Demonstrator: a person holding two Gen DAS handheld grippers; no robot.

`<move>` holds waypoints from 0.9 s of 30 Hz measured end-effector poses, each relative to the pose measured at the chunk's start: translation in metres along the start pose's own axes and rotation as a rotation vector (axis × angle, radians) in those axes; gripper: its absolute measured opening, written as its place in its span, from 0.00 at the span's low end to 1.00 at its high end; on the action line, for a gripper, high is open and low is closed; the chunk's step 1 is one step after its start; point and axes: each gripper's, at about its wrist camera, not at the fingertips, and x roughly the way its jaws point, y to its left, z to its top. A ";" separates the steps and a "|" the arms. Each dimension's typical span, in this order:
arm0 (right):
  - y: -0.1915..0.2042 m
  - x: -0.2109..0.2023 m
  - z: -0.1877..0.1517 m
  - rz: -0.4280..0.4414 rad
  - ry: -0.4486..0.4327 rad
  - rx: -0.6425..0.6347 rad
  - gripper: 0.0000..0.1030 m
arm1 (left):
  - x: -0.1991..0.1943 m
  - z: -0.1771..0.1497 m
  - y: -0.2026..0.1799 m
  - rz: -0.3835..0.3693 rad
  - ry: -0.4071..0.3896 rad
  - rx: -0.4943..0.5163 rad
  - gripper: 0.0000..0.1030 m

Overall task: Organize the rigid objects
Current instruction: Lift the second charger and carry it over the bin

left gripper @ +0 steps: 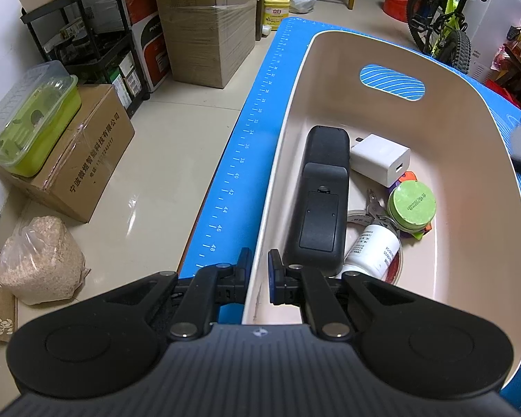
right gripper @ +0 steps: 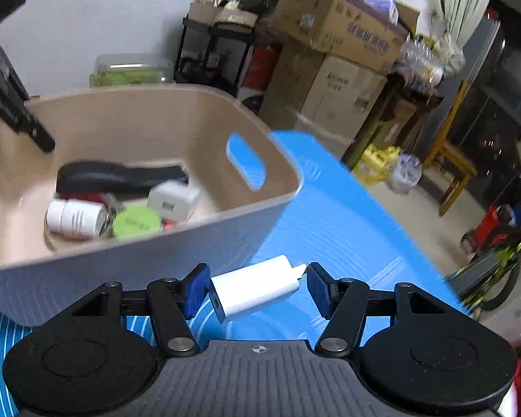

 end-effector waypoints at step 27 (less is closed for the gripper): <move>0.102 0.072 0.106 0.310 0.088 -0.317 0.63 | 0.000 -0.001 0.002 -0.016 -0.001 0.003 0.11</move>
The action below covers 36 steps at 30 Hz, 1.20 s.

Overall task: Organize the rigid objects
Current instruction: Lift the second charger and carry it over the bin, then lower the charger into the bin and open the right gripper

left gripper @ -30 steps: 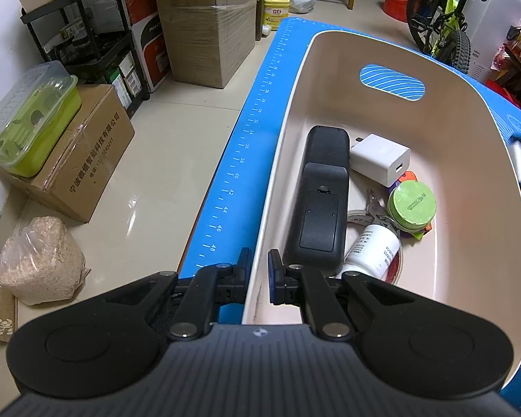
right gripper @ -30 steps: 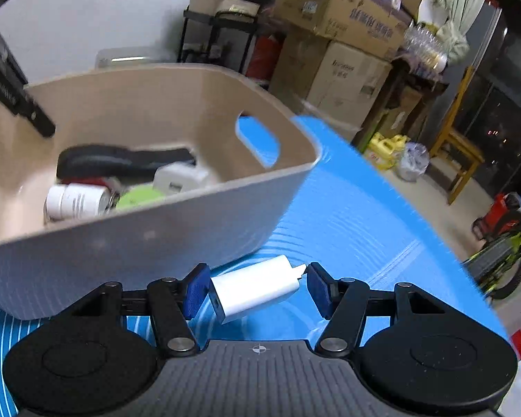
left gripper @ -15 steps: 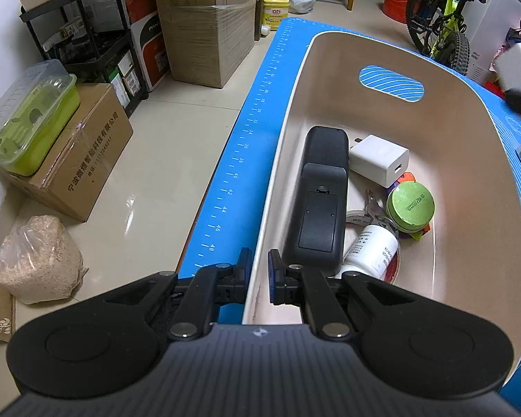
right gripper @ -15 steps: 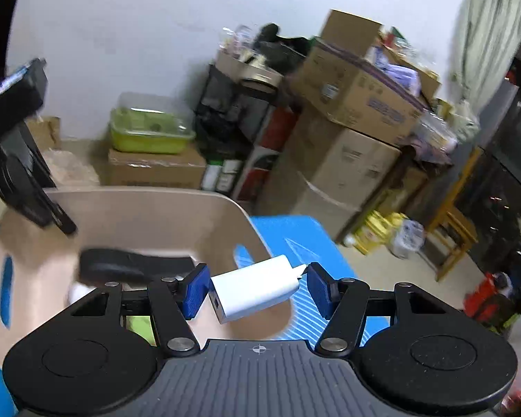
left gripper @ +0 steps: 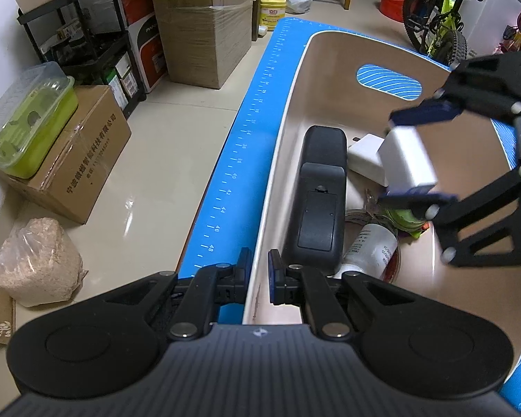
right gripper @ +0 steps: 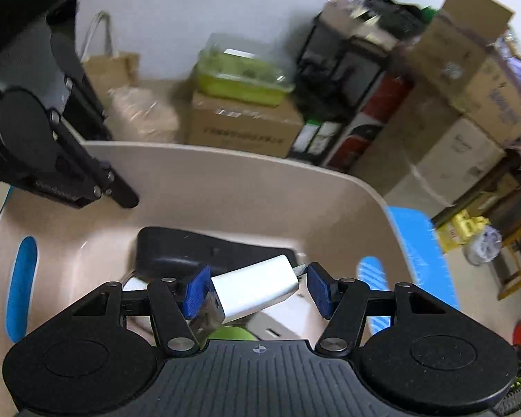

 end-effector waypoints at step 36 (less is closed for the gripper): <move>0.026 -0.009 0.003 -0.072 0.103 0.130 0.81 | -0.019 -0.001 0.004 -0.015 -0.045 -0.021 0.12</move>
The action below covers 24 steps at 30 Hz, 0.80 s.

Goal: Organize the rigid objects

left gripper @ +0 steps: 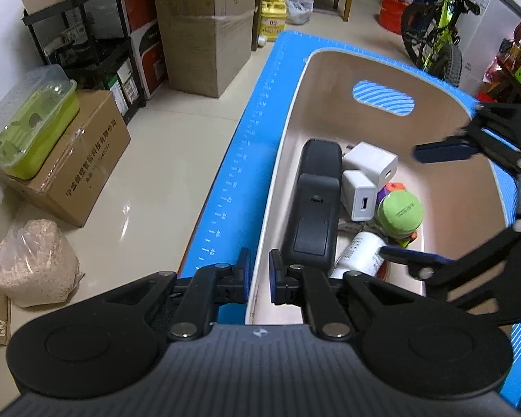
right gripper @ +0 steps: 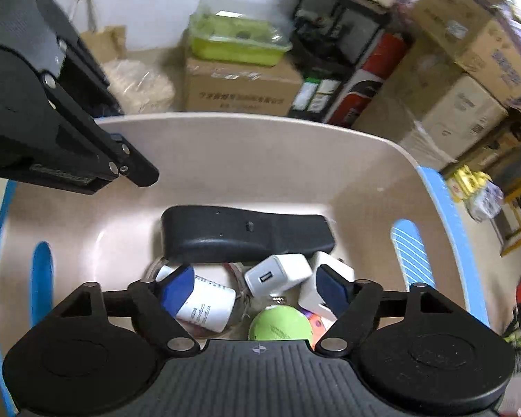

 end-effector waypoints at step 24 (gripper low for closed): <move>0.038 -0.167 -0.085 -0.364 -0.174 0.670 0.97 | -0.125 -0.043 -0.064 0.011 -0.215 0.110 0.70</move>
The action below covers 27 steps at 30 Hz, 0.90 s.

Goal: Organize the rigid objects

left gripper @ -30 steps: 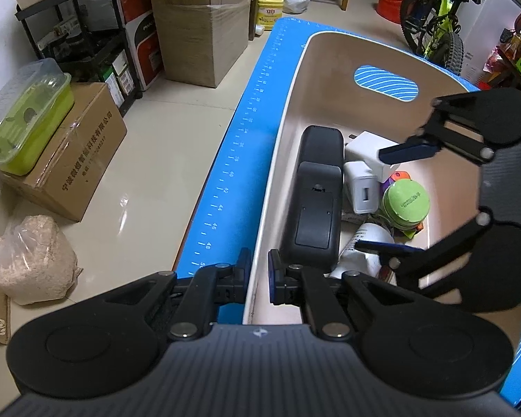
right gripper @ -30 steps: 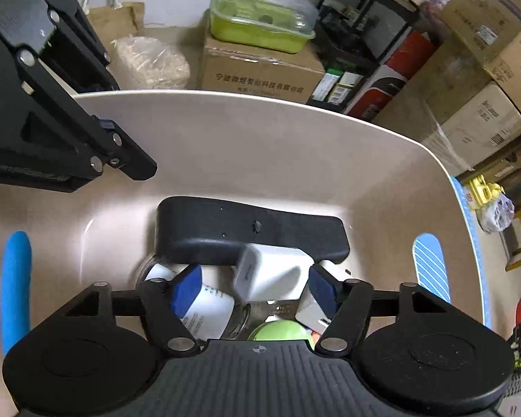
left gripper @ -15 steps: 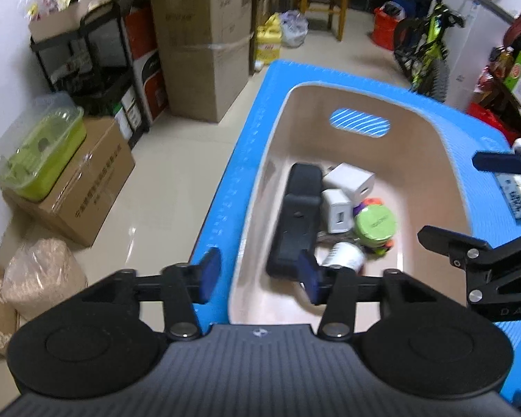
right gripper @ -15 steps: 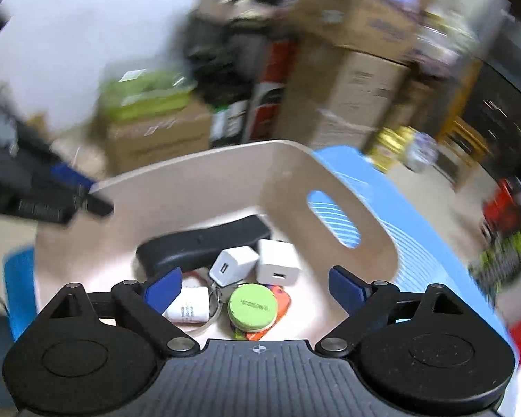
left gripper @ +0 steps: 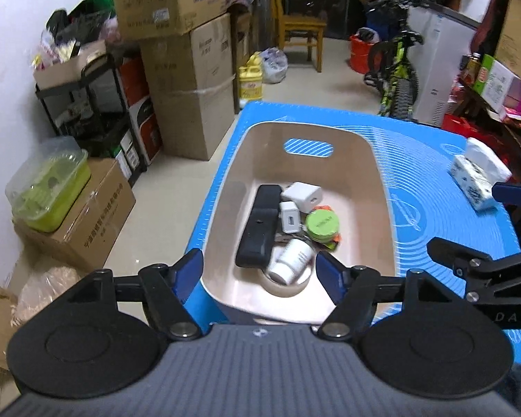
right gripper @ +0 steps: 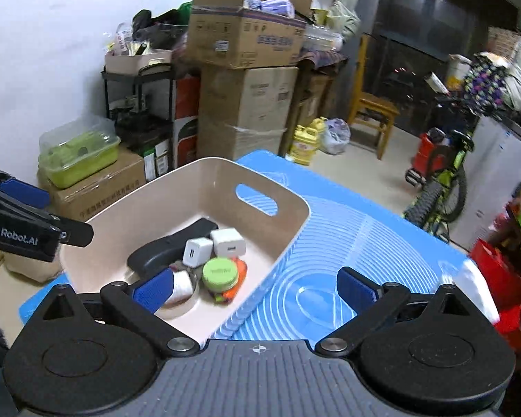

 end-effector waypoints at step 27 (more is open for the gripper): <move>0.004 -0.125 -0.151 -0.227 -0.069 0.284 0.97 | -0.065 -0.113 -0.052 0.021 -0.102 0.058 0.70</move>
